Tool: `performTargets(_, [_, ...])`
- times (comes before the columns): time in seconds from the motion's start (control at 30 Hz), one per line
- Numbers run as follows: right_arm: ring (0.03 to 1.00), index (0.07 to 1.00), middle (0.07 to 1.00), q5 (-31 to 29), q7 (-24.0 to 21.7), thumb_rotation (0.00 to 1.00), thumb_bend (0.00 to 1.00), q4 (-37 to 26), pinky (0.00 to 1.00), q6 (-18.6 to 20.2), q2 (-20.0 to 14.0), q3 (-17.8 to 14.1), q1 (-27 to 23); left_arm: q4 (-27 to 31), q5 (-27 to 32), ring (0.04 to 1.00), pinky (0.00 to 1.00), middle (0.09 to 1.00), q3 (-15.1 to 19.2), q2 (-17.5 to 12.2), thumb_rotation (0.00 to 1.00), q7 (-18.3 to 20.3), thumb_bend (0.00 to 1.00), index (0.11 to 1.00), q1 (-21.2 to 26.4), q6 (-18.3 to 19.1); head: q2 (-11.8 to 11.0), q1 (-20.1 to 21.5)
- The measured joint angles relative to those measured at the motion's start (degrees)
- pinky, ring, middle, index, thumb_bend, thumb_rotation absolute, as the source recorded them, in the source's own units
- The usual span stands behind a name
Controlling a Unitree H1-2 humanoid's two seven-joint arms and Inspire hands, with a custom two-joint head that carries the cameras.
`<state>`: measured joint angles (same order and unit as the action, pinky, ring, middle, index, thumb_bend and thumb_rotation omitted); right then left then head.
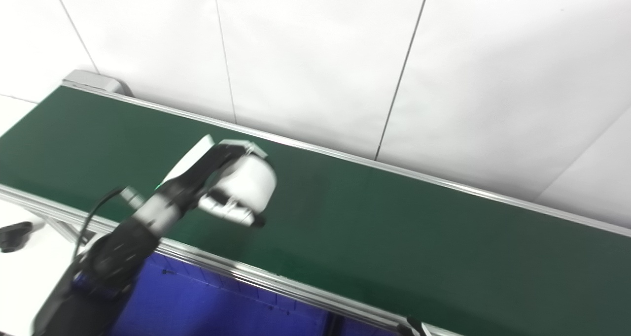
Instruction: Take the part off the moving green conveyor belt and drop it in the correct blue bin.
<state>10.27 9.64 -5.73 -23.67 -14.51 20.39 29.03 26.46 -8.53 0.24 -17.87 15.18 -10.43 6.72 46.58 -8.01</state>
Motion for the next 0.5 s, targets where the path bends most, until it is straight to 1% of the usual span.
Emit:
performTargets(0.07, [0.811, 0.888, 0.833, 0.3, 0.0, 0.27, 0.83, -1.0, 0.77, 0.0, 0.4, 0.1, 0.4, 0.0, 3.1, 0.454, 0.34, 0.532, 0.8, -0.4, 0.0, 0.0, 0.47, 0.47, -4.0, -3.0, 0.0, 0.0])
performTargets(0.1, [0.812, 0.888, 0.834, 0.5, -0.1, 0.27, 0.83, -1.4, 0.77, 0.0, 0.6, 0.1, 0.3, -1.0, 4.0, 0.454, 0.34, 0.533, 1.1, -0.5, 0.0, 0.0, 0.47, 0.469, -5.5, -5.3, 1.8, 1.7])
performTargets(0.13, [0.812, 0.885, 0.832, 0.5, -0.2, 0.28, 0.83, -1.8, 0.78, 0.0, 0.8, 0.1, 0.3, -2.1, 4.7, 0.461, 0.36, 0.531, 1.2, -0.6, 0.0, 0.0, 0.47, 0.463, -6.7, -6.6, 3.8, 3.2])
performTargets(0.17, [0.808, 0.882, 0.831, 0.8, -0.4, 0.28, 0.83, -2.5, 0.77, 0.0, 0.9, -0.1, 0.3, -3.5, 5.8, 0.467, 0.39, 0.521, 1.4, -0.7, 0.0, 0.0, 0.48, 0.459, -7.9, -7.7, 3.8, 3.2])
performTargets(0.2, [0.807, 0.881, 0.83, 1.2, -0.6, 0.27, 0.83, -3.1, 0.77, 0.0, 1.1, -0.4, 0.4, -4.6, 6.7, 0.468, 0.39, 0.519, 1.5, -0.7, 0.0, 0.0, 0.48, 0.458, -9.2, -8.3, 3.8, 3.2])
performTargets(0.23, [0.804, 0.88, 0.829, 1.5, -0.8, 0.27, 0.83, -3.4, 0.77, 0.0, 1.4, -0.7, 0.5, -5.4, 7.6, 0.47, 0.41, 0.515, 1.5, -0.7, 0.0, 0.1, 0.48, 0.457, -10.5, -8.5, 6.6, 4.0])
performTargets(0.3, [0.799, 0.879, 0.824, 1.7, -1.6, 0.28, 0.83, -4.3, 0.76, 0.0, 2.2, -1.3, 0.9, -5.6, 8.3, 0.47, 0.41, 0.515, 1.2, -0.7, 0.0, 0.7, 0.48, 0.456, -12.6, -8.6, 6.6, 4.0])
performTargets(0.37, [0.802, 0.878, 0.821, 2.0, -2.6, 0.28, 0.84, -5.8, 0.77, 0.1, 3.0, -1.6, 1.1, -5.9, 8.7, 0.471, 0.42, 0.515, 0.3, -1.5, 0.0, 2.2, 0.48, 0.455, -14.0, -9.4, 8.5, 3.9])
performTargets(0.4, [0.802, 0.877, 0.819, 1.9, -3.0, 0.28, 0.84, -6.4, 0.77, 0.3, 3.3, -1.7, 1.2, -6.2, 8.6, 0.475, 0.42, 0.514, -0.4, -2.2, 0.0, 2.8, 0.48, 0.453, -14.2, -10.1, 8.5, 3.9])
performTargets(0.43, [0.801, 0.876, 0.818, 1.8, -3.5, 0.28, 0.84, -7.1, 0.77, 0.7, 3.7, -1.9, 1.1, -6.8, 8.1, 0.476, 0.42, 0.513, -1.6, -3.3, 0.0, 4.0, 0.48, 0.453, -14.2, -11.4, 9.1, 4.1])
performTargets(0.5, [0.797, 0.877, 0.809, 1.6, -4.5, 0.29, 0.84, -8.0, 0.77, 1.2, 4.3, -2.6, 1.1, -8.0, 6.3, 0.475, 0.43, 0.513, -3.8, -5.3, 0.0, 5.8, 0.48, 0.454, -14.3, -13.7, 9.1, 4.1])
